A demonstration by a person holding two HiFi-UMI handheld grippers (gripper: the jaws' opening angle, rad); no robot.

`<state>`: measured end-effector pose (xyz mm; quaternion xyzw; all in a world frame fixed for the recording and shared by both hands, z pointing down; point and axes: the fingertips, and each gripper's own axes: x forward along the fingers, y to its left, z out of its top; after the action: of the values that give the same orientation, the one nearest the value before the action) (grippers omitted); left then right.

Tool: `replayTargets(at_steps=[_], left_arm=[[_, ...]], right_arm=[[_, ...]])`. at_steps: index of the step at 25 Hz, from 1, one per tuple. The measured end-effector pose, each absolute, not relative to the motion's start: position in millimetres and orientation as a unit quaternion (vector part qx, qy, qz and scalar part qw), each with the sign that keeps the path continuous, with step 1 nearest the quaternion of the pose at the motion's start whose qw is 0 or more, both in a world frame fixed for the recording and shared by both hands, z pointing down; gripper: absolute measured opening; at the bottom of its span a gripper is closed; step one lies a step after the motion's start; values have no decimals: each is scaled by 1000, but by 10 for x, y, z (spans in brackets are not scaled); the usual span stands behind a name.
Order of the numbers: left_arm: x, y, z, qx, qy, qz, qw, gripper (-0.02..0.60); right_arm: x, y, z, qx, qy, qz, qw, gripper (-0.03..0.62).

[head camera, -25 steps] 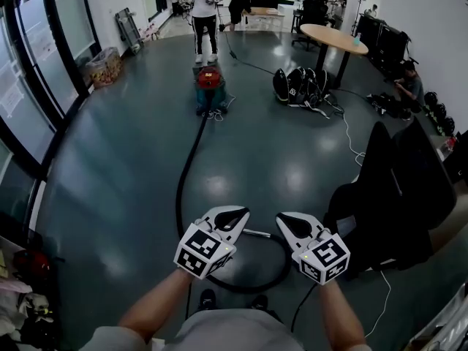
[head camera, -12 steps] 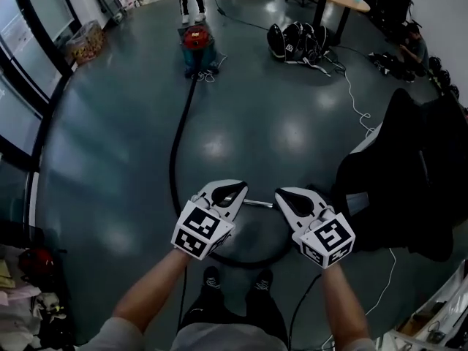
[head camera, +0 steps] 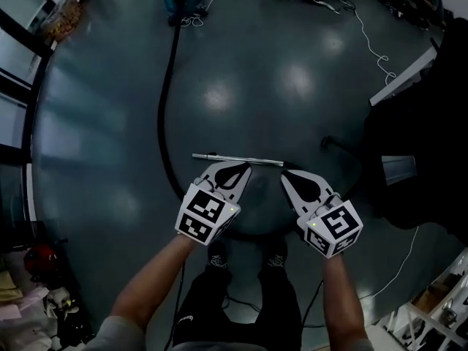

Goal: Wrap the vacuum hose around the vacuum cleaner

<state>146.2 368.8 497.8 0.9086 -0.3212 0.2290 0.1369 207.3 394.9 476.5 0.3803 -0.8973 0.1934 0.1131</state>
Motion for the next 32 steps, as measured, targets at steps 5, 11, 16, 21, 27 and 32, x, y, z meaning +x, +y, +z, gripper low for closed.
replayTargets(at_steps=[5,11,16,21,27,32], left_arm=[[1515,3664,6217,903,-300,258,165,6],[1596,3483,7658,895,-299,281,177,6],[1686,3419,8677,898,-261,306,177,8],[1747,3216,9499,898,-251,321,169,8],[1806,3134,10410,896,-208,364,149,26],[1818,3037,10967,893,-179,396,117,83]], right_arm=[[2136,3870,5902,385,-886,221,136,5],[2314,3730,7155,369,-885,218,182,5],[2409,3641,8009,366,-883,225,187,5],[2446,3545,8730,355,-889,205,203,5],[2506,3375,9432,377,-878,228,186,5],[2515,3378,9864,377,-874,225,207,5]])
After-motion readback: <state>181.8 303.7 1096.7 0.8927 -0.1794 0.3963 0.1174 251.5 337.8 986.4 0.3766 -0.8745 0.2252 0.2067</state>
